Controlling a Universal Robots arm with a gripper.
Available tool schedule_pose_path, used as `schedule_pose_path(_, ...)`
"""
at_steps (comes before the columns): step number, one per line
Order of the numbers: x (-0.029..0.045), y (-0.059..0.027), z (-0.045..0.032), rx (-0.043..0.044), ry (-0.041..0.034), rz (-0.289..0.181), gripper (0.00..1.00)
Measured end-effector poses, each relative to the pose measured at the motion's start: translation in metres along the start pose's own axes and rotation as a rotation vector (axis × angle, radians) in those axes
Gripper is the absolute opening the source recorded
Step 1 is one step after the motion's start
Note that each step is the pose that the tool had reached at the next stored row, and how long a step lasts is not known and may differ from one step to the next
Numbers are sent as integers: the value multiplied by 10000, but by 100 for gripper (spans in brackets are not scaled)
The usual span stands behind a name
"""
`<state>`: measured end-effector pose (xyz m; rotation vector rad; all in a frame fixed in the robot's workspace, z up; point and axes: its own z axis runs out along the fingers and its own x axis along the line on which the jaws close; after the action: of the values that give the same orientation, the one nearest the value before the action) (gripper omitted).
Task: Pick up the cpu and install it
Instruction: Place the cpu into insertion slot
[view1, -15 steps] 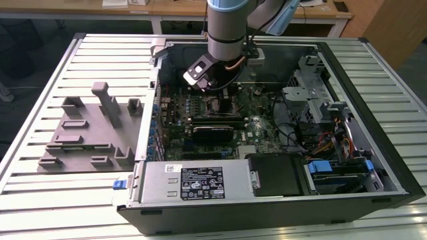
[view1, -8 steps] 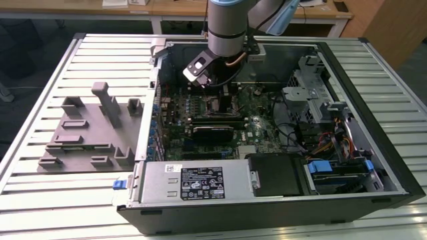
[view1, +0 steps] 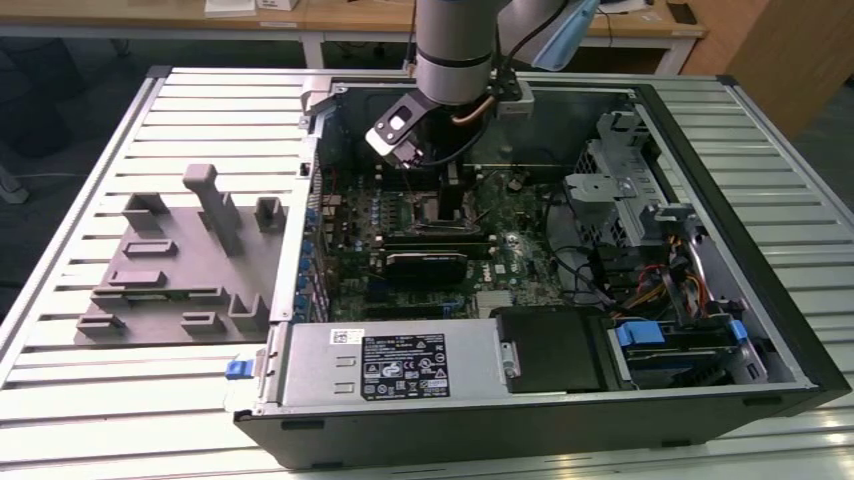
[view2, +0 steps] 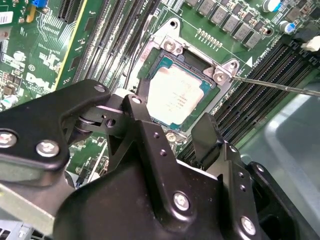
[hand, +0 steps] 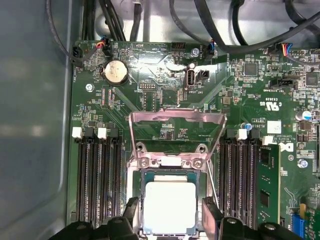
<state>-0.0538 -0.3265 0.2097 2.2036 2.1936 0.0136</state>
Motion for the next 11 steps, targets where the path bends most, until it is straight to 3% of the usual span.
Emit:
schedule_pose_path(3, 0, 0, -1, 0, 0, 0, 59)
schedule_pose_path(5, 0, 0, -2, 0, 0, 0, 47)
schedule_pose_path(9, 0, 0, -4, 0, 0, 0, 36)
schedule_pose_path(11, 0, 0, -5, 0, 0, 0, 24)
